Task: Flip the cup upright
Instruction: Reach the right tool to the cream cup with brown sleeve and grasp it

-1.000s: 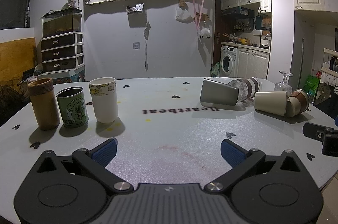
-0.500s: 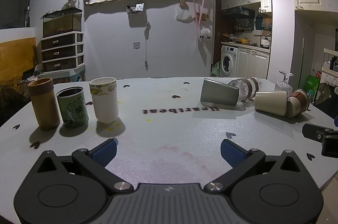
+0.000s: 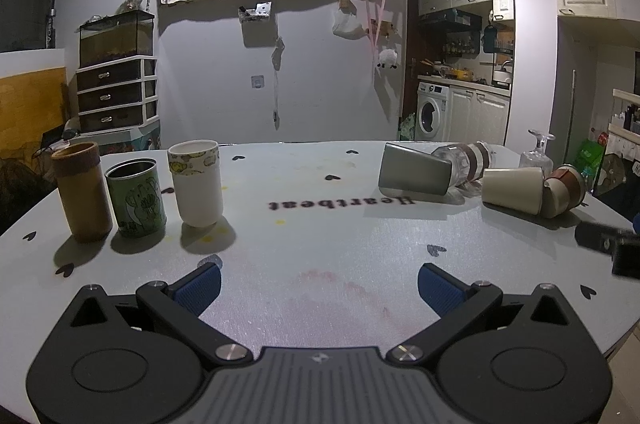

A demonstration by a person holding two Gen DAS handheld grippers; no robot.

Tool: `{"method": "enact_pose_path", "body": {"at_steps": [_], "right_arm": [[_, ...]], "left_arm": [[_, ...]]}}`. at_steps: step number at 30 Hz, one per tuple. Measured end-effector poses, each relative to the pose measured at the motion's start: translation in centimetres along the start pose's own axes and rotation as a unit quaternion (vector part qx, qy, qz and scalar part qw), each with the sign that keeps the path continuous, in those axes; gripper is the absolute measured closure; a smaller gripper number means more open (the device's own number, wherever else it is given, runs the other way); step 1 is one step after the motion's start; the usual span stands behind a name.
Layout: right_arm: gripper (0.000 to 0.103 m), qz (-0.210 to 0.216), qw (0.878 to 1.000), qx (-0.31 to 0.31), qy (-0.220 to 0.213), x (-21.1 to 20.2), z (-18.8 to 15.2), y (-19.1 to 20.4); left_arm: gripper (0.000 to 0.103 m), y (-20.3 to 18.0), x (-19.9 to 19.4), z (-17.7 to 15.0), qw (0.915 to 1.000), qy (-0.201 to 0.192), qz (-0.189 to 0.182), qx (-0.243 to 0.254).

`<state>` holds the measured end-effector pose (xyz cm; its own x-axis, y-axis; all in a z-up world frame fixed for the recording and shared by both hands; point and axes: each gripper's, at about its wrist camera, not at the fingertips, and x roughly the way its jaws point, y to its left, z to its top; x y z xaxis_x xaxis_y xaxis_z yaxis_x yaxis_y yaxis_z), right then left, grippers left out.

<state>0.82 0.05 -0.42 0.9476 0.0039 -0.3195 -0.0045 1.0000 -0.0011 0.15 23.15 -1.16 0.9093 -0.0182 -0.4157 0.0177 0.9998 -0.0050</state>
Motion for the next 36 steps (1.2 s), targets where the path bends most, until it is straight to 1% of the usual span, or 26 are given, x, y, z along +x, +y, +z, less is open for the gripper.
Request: {"method": "enact_pose_path", "body": {"at_steps": [2, 4, 10, 15, 17, 20, 23, 27, 29, 31, 33, 36], "right_arm": [[0.0, -0.007, 1.0, 0.008, -0.005, 0.4, 0.3, -0.6], [0.0, -0.018, 1.0, 0.017, -0.008, 1.0, 0.7, -1.3], [0.0, -0.074, 0.996, 0.049, -0.014, 4.2, 3.0, -4.6], [0.0, -0.128, 0.987, 0.096, -0.029, 7.8, 5.5, -8.4], [0.0, -0.147, 0.981, 0.126, -0.022, 9.8, 6.4, -9.9], [0.0, -0.171, 0.967, 0.187, -0.016, 12.4, 7.3, -12.5], [0.0, -0.187, 0.949, 0.253, -0.014, 14.9, 7.4, -14.7], [0.002, -0.185, 0.928, 0.321, 0.031, 18.8, 6.9, -17.0], [0.003, -0.175, 0.914, 0.362, 0.054, 20.5, 6.0, -17.9], [0.006, -0.183, 0.898, 0.393, 0.078, 22.1, 5.2, -18.6], [0.006, -0.183, 0.889, 0.409, 0.091, 23.2, 4.6, -18.8], [0.01, -0.183, 0.883, 0.419, 0.109, 24.5, 3.9, -19.0]], "left_arm": [[0.0, 0.0, -0.2, -0.2, 1.0, -0.001, -0.003, 0.001], [0.0, -0.3, 0.5, 0.2, 1.0, 0.001, -0.005, 0.002], [0.0, -0.3, 0.5, 0.0, 1.0, 0.008, -0.006, 0.002], [0.0, 0.1, 0.7, 0.1, 0.9999, 0.014, 0.0, -0.007], [0.0, 0.2, 0.8, 0.0, 0.9998, 0.016, 0.0, -0.009], [0.0, 0.3, 0.8, 0.0, 0.9997, 0.019, -0.006, -0.013], [0.0, 0.3, 0.9, 0.0, 0.9997, 0.02, -0.011, -0.012], [0.0, 0.3, 0.9, -0.1, 0.9996, 0.021, -0.013, -0.012], [0.0, 0.4, 0.9, -0.1, 0.9996, 0.022, -0.015, -0.013], [0.0, 0.5, 0.9, -0.1, 0.9996, 0.022, -0.013, -0.014], [0.0, 0.7, 0.9, -0.1, 0.9995, 0.023, -0.012, -0.016], [0.0, 0.9, 0.8, -0.1, 0.9995, 0.022, -0.012, -0.018]]}}
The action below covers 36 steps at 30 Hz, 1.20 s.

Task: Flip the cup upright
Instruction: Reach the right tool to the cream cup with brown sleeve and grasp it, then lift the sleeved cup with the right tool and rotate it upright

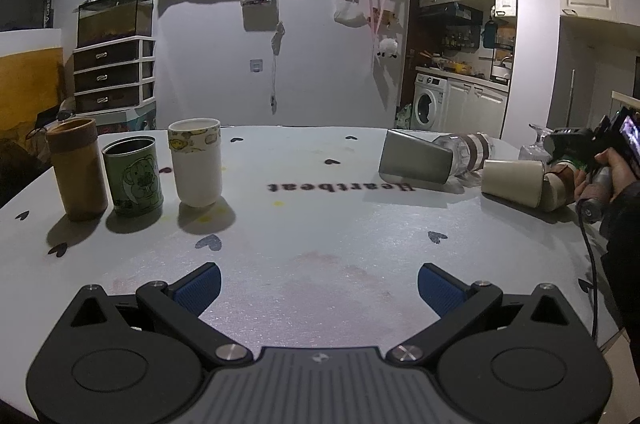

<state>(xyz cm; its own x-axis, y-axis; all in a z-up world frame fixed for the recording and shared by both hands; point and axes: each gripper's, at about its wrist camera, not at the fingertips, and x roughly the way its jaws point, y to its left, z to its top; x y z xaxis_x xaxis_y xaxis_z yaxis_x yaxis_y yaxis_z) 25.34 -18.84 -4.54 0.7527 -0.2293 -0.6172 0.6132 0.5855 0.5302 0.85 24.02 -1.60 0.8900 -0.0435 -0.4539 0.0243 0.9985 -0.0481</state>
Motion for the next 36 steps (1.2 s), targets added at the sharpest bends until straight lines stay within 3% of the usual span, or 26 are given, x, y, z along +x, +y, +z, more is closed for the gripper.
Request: {"method": "enact_pose_path", "body": {"at_steps": [3, 5, 13, 24, 28, 36], "right_arm": [[0.018, 0.007, 1.0, -0.003, 0.023, 1.5, 0.1, -0.4], [0.027, 0.04, 0.999, 0.011, 0.034, 1.6, 0.3, -1.2], [0.028, 0.046, 0.998, -0.029, 0.028, -0.8, 0.1, -3.5], [0.028, 0.132, 0.984, -0.104, 0.063, -8.9, -5.1, -8.3], [0.028, 0.178, 0.968, -0.138, 0.112, -10.7, -7.7, -7.4], [0.028, 0.265, 0.913, -0.254, 0.179, -13.1, -14.3, -1.9]], "left_arm": [[0.0, 0.0, -0.1, -0.1, 1.0, -0.001, -0.001, 0.002], [0.0, 0.2, -0.1, 0.0, 1.0, -0.001, -0.001, 0.0], [0.0, 0.1, -0.1, 0.0, 1.0, 0.0, -0.003, 0.0], [0.0, -0.4, 0.0, 0.1, 0.9999, 0.002, -0.013, 0.005], [0.0, -0.4, 0.3, 0.1, 0.9999, 0.011, -0.013, 0.001], [0.0, 0.7, 0.1, 0.1, 0.9997, 0.008, -0.015, -0.017]]}}
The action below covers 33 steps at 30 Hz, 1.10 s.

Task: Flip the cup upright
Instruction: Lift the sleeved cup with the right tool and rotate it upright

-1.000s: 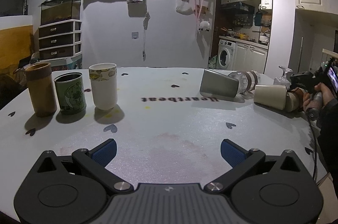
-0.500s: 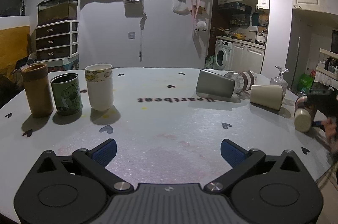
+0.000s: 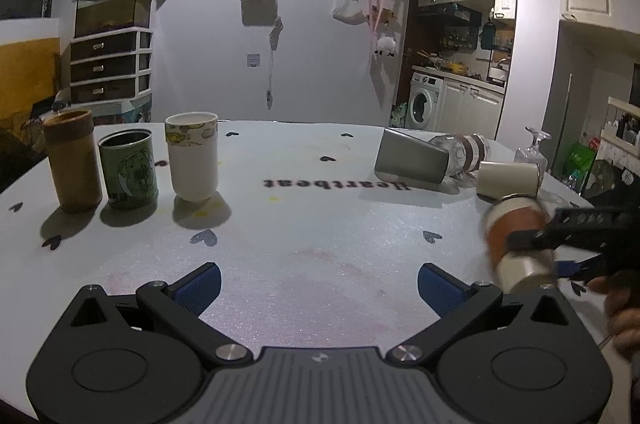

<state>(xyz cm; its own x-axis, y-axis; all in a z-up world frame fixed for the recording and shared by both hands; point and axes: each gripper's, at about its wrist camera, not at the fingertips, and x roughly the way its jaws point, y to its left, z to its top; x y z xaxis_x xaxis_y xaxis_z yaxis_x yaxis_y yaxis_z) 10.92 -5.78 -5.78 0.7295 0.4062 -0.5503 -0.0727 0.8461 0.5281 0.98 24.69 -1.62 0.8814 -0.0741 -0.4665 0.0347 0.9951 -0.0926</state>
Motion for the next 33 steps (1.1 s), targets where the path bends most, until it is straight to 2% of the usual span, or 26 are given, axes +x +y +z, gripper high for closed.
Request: {"method": "enact_pose_path", "body": {"at_steps": [3, 8, 12, 18, 24, 26, 30, 33], "right_arm": [[0.028, 0.007, 0.999, -0.047, 0.002, 0.5, -1.2, 2.6], [0.028, 0.046, 0.995, -0.08, 0.028, 1.2, -2.8, 5.7], [0.028, 0.077, 0.987, -0.133, 0.046, 1.4, -4.1, 8.0], [0.028, 0.11, 0.97, -0.211, 0.054, 1.5, -6.0, 10.8], [0.028, 0.117, 0.963, -0.237, 0.049, 1.2, -6.8, 11.8], [0.028, 0.117, 0.963, -0.237, 0.048, 1.4, -6.8, 11.9], [0.028, 0.118, 0.964, -0.233, 0.045, 1.3, -6.8, 11.9], [0.028, 0.121, 0.963, -0.236, 0.043, 1.2, -7.0, 11.9]], "left_arm": [[0.0, 0.8, 0.1, 0.1, 0.9998, 0.0, -0.012, -0.017], [0.0, 1.4, 0.2, 0.1, 0.9995, 0.001, -0.012, -0.03], [0.0, 2.3, 0.6, 0.2, 0.9984, 0.015, -0.013, -0.053], [0.0, 4.5, 2.0, 0.3, 0.9885, 0.066, -0.042, -0.13], [0.0, 4.1, 2.5, 1.0, 0.9852, 0.064, -0.087, -0.133], [0.0, 3.8, 3.3, 1.4, 0.9826, 0.071, -0.104, -0.137], [0.001, 3.6, 5.9, 2.1, 0.9746, 0.107, -0.111, -0.163], [0.001, 3.8, 7.7, 2.1, 0.9625, 0.142, -0.132, -0.19]]}}
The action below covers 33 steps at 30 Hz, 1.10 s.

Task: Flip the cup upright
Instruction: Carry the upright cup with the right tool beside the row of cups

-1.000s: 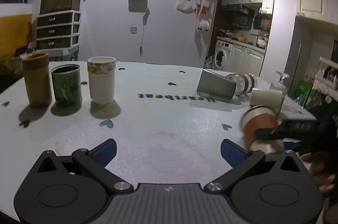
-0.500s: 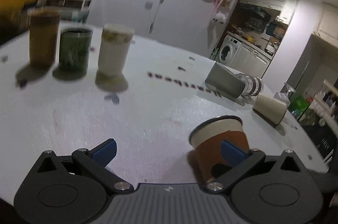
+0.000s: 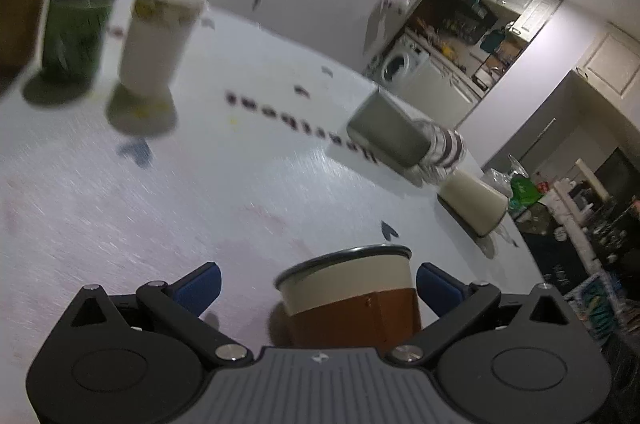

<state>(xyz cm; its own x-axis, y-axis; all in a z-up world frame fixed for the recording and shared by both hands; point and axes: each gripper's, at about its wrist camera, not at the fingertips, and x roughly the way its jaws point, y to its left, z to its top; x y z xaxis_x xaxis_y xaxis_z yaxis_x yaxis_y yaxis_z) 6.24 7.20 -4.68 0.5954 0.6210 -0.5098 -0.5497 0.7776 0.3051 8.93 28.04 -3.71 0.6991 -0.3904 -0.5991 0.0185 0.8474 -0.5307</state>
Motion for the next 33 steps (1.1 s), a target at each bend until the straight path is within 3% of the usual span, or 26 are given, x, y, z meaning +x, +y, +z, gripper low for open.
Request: {"method": "enact_pose_path", "body": {"at_steps": [5, 8, 12, 15, 18, 23, 33], "right_arm": [[0.029, 0.003, 1.0, -0.008, -0.002, -0.2, -0.2, 0.3], [0.029, 0.009, 1.0, -0.015, -0.002, -0.2, -0.4, 0.6], [0.029, 0.016, 1.0, -0.022, -0.008, -0.4, -0.5, 0.8], [0.029, 0.021, 0.999, -0.037, -0.025, -0.9, -0.5, 1.3], [0.029, 0.018, 0.998, -0.052, -0.038, -1.2, -0.4, 1.9], [0.029, -0.011, 0.993, -0.101, -0.065, -1.2, -1.1, 3.2], [0.029, -0.039, 0.976, -0.184, -0.105, -1.9, -3.1, 4.7]], "left_arm": [[0.001, 1.1, 2.0, 0.4, 0.997, 0.037, -0.04, -0.055], [0.001, 1.7, 3.0, 0.2, 0.992, 0.053, -0.088, -0.075], [0.001, 1.4, 1.9, 0.2, 0.9919, 0.029, -0.098, -0.074], [0.001, 0.3, -0.2, 0.2, 0.9932, -0.016, -0.109, -0.039], [0.001, -1.6, -2.2, -0.5, 0.993, -0.056, -0.099, 0.03], [0.001, -4.2, -4.5, -2.7, 0.98, -0.113, -0.052, 0.155], [0.001, -4.7, -6.1, -4.0, 0.9724, -0.095, -0.039, 0.209]]}}
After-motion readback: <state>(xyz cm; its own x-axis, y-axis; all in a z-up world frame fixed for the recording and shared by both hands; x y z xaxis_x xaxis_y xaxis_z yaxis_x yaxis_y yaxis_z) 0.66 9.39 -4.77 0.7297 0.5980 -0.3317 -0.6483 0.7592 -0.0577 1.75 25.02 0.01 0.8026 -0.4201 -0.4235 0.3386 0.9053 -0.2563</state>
